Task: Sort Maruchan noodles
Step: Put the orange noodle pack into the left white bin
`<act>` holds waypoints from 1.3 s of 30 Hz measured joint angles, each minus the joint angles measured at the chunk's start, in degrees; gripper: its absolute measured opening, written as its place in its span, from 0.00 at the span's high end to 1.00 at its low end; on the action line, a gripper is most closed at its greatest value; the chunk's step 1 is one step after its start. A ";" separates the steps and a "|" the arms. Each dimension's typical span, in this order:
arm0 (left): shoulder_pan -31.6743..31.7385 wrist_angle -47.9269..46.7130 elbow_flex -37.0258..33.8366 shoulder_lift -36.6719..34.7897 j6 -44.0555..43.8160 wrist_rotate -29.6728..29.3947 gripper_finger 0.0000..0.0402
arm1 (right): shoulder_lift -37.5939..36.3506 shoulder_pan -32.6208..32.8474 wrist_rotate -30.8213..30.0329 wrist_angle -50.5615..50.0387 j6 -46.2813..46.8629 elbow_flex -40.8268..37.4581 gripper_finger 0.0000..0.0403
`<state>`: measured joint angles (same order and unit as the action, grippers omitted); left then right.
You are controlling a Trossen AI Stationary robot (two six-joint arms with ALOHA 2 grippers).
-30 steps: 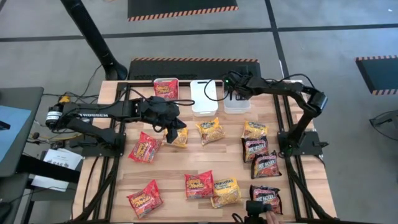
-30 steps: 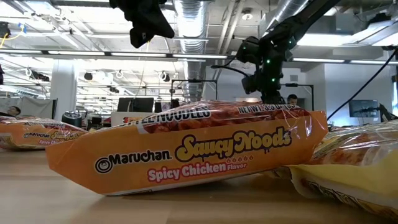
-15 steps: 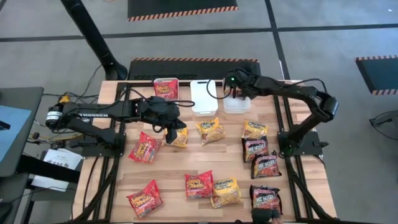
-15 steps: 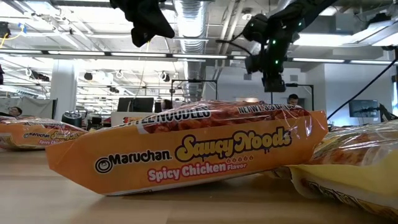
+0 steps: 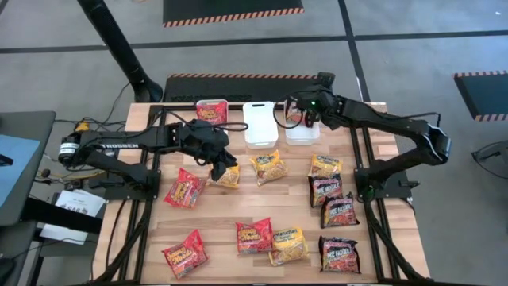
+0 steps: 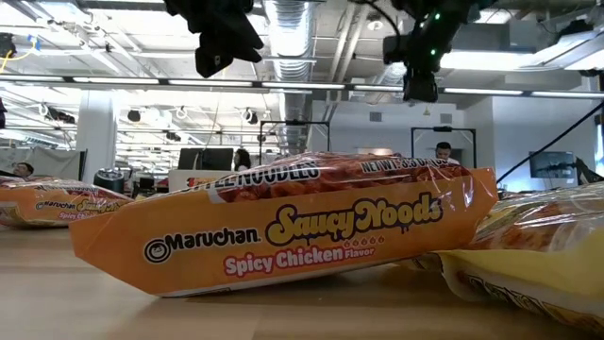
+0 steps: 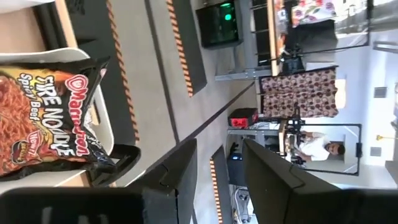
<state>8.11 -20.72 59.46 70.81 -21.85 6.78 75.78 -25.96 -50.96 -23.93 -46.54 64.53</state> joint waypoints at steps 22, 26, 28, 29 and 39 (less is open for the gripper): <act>-3.14 8.62 0.12 2.66 -7.96 6.71 0.56 | -10.51 19.51 -12.55 0.72 10.40 0.00 0.62; -4.94 10.03 0.10 6.14 -7.99 9.57 0.56 | -10.97 23.29 -12.53 1.83 13.68 -0.11 0.62; -5.76 11.62 0.07 8.46 -8.15 11.44 0.56 | -11.01 25.21 -12.55 3.04 15.12 0.03 0.62; -6.04 12.66 0.07 9.59 -8.28 12.15 0.56 | -11.15 26.06 -12.50 3.16 15.92 0.01 0.62; -7.84 17.05 0.00 17.58 -9.22 16.68 0.56 | -10.88 33.74 -12.28 3.41 30.18 -0.02 0.62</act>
<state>0.27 -3.67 59.47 88.38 -31.07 23.46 64.90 7.78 -63.23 -20.52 -16.37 64.51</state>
